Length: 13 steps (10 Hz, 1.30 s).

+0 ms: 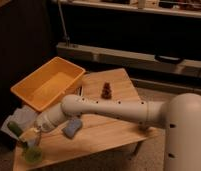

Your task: Place pepper in plastic cup

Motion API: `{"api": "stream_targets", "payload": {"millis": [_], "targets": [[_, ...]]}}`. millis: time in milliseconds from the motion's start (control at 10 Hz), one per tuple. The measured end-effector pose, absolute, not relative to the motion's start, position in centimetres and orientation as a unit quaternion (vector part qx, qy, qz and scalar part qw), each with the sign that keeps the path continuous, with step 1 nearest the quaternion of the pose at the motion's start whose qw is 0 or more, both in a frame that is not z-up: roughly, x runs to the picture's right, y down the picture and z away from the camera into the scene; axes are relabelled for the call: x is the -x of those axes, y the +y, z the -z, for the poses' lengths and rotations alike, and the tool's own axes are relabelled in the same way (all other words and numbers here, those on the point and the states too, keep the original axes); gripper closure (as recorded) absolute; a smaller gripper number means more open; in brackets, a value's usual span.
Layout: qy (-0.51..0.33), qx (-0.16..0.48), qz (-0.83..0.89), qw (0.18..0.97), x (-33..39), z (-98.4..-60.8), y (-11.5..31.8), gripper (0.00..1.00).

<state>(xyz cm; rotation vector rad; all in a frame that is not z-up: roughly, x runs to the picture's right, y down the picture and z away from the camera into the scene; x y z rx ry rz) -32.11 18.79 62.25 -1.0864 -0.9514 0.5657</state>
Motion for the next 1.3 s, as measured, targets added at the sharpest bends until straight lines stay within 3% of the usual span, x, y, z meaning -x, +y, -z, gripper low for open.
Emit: {"api": "stream_targets", "payload": {"millis": [1300], "targets": [[-0.443,0.472,-0.194,0.737,32.5,-65.6,23.7,1.0]]}}
